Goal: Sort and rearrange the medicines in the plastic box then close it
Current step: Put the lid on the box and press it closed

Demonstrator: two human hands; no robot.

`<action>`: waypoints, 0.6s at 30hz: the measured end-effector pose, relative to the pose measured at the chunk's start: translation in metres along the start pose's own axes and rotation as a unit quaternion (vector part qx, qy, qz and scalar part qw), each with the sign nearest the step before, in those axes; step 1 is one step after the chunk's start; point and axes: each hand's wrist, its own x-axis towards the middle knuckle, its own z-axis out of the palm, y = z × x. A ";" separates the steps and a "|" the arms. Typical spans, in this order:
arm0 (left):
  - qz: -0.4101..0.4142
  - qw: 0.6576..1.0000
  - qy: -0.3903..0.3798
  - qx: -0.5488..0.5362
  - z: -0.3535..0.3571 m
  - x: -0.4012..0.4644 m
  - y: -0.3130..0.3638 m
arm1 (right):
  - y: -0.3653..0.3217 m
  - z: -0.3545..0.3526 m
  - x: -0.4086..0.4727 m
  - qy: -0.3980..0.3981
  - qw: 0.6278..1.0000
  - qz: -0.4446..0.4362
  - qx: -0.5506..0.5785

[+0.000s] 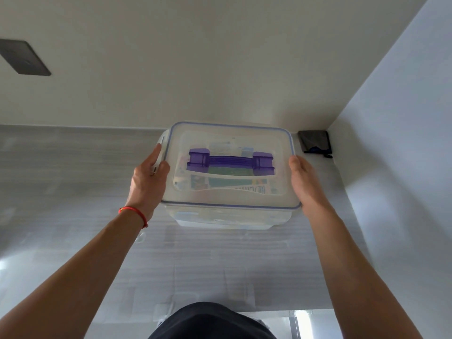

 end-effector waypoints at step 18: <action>0.049 0.978 0.067 0.191 0.013 -0.007 0.036 | -0.001 0.001 -0.003 0.123 0.989 -0.056 -0.053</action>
